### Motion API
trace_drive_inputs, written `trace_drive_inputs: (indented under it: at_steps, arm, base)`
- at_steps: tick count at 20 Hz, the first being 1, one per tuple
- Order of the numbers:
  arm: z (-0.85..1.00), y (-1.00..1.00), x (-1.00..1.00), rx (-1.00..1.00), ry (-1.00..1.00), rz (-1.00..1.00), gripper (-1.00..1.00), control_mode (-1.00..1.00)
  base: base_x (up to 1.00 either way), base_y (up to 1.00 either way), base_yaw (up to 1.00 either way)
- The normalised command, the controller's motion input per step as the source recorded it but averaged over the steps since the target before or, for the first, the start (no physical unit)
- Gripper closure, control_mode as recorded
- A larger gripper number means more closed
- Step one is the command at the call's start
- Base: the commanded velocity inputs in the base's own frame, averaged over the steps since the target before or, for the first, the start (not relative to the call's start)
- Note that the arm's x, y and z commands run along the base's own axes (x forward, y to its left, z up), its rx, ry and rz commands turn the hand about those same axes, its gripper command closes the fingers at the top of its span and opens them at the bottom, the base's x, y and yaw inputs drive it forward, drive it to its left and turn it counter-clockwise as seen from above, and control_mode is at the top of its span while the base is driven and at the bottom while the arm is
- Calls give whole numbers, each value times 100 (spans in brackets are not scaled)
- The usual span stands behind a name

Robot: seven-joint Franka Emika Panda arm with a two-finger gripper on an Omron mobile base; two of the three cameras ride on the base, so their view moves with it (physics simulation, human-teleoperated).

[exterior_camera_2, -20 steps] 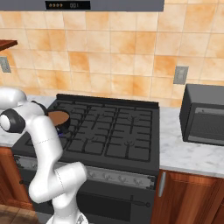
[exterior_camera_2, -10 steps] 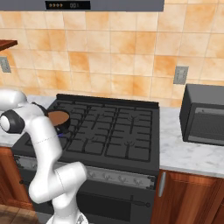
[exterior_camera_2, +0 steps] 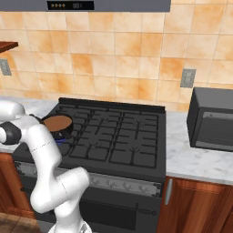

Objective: Pick up the sugar cube(s) and place them in the saucepan with hot chocolate.

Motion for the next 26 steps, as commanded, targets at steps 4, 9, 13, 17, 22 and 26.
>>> trace_drive_inputs:
  at_steps: [4, 9, 13, 17, 22, 26]
  arm:
    - [-8, 24, 24, -5, 0, -5, -100, -100]
    - [0, 0, 11, 0, 0, 0, -100, -100]
    - [-6, 0, 9, 0, 0, 0, -100, -100]
    - [-22, 1, 13, 0, -2, 0, -100, -100]
    - [-20, 2, 13, 0, -4, 0, -100, -100]
    - [-4, 16, 18, 0, 0, 0, -100, -100]
  base:
    - [0, 0, 0]
    - [0, 0, 0]
    - [0, 0, 0]
    - [0, 0, 0]
    - [0, 0, 0]
    - [0, 0, 0]
